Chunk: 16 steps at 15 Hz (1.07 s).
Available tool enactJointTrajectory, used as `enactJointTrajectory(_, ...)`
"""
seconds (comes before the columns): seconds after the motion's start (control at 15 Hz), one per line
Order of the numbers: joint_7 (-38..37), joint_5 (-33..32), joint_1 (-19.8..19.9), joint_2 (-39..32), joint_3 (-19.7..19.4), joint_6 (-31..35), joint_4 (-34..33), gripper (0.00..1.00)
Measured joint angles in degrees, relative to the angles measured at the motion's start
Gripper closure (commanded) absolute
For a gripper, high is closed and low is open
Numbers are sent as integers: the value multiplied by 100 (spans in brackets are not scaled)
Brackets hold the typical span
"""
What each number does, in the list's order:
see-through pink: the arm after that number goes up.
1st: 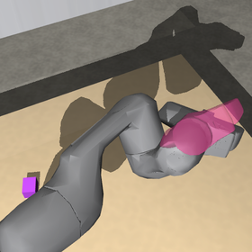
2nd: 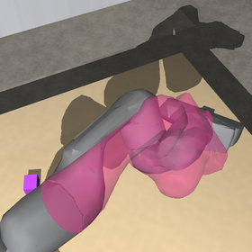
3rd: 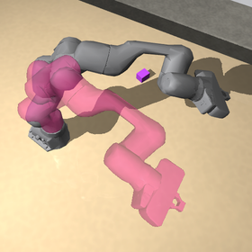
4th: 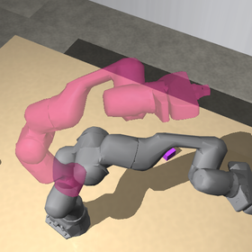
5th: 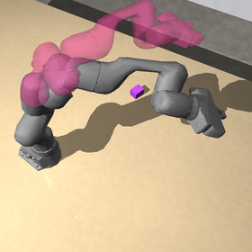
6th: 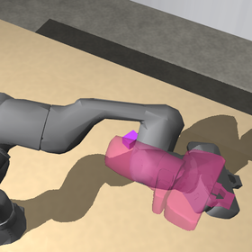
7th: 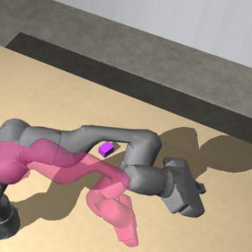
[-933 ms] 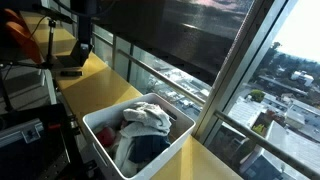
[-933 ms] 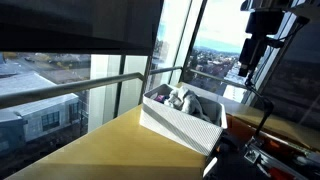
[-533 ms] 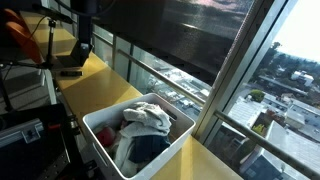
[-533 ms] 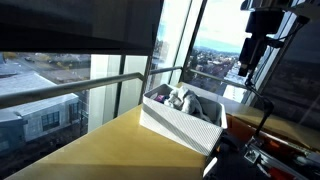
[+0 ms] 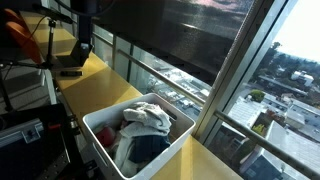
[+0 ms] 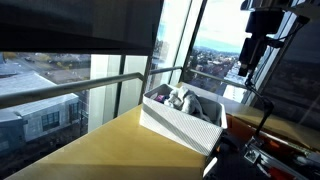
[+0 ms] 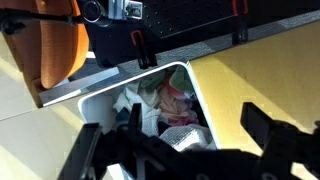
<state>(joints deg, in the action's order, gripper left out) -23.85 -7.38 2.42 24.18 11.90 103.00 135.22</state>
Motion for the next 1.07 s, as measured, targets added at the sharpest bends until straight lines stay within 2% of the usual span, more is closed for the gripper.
enactJointTrajectory(0.6,1,-40,-12,-26,-47,17,4,0)
enactJointTrajectory(0.8,92,-278,22,-263,-243,320,-165,0)
enactJointTrajectory(1.07,447,-405,176,-984,-729,1093,-797,0)
